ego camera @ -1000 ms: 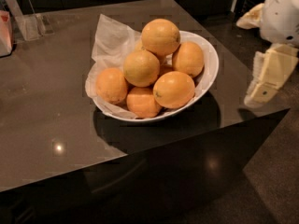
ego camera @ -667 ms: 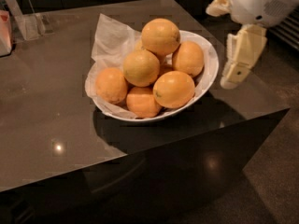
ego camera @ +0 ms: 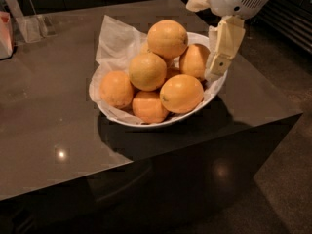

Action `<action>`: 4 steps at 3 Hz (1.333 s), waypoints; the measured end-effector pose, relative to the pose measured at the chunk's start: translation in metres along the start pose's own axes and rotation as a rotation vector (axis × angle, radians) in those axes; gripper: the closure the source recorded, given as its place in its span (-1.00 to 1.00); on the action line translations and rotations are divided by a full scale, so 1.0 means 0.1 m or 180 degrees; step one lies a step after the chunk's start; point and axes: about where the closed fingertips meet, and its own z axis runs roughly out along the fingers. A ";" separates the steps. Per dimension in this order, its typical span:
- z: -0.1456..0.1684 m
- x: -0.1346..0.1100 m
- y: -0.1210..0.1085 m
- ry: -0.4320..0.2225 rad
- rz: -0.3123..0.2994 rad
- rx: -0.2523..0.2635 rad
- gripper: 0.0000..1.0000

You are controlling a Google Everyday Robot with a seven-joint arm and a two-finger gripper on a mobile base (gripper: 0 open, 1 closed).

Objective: Pick orange from white bowl

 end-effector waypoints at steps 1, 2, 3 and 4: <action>0.09 0.01 -0.04 -0.0065 0.0012 -0.0006 -1.00; 0.30 -0.12 -0.18 -0.0084 -0.0112 -0.0119 -1.00; 0.49 -0.26 -0.33 -0.0104 -0.0218 -0.0221 -1.00; 0.63 -0.28 -0.42 -0.0119 -0.0218 -0.0295 -1.00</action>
Offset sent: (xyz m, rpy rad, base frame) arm 0.0366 0.0488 -0.0303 -0.0109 0.0649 0.1298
